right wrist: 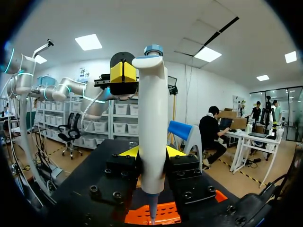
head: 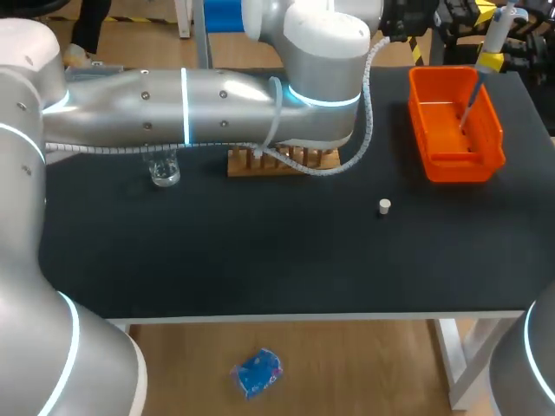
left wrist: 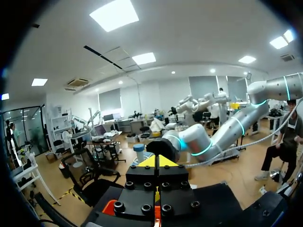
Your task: Invert the test tube, pick up the pipette, mount the tip to pipette, aspirate from beaker and dispense into the tube, eject the tip, return the pipette, and cap with the stopper.
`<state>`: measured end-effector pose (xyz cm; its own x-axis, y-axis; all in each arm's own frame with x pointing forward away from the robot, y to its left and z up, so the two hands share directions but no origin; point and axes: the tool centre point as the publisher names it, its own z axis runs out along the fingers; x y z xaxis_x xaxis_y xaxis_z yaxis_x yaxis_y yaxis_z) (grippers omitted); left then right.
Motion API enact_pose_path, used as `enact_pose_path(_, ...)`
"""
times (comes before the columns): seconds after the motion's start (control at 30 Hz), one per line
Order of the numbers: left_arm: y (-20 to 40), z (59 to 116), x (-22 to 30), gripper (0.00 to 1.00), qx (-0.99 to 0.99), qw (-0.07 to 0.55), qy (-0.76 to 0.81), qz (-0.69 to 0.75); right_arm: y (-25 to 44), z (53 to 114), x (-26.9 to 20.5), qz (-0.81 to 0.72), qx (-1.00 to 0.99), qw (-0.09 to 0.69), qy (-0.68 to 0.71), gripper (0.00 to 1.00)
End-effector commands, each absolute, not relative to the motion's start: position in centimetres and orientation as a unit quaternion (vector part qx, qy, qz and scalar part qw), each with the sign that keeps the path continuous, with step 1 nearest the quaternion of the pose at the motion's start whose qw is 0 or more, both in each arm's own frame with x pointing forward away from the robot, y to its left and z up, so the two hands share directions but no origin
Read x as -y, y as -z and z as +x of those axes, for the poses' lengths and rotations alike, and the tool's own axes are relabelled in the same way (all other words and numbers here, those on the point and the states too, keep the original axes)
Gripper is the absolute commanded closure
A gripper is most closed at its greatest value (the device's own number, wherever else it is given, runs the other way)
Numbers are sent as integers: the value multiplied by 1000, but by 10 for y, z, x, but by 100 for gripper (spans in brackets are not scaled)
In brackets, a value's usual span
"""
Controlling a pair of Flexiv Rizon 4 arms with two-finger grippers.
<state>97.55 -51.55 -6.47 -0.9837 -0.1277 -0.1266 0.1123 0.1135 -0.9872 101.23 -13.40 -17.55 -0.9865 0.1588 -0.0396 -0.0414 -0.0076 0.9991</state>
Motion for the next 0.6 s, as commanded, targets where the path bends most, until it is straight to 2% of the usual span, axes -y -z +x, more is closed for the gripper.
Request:
enact_pose_path(0.03, 66, 982, 522, 100, -706, 89, 702, -9, 175, 1014, 135, 40, -702, 69, -708, 100)
enact_pose_path(0.6, 67, 1010, 541, 100, -699, 57, 713, -17, 175, 1014, 135, 40, -702, 69, -708, 100)
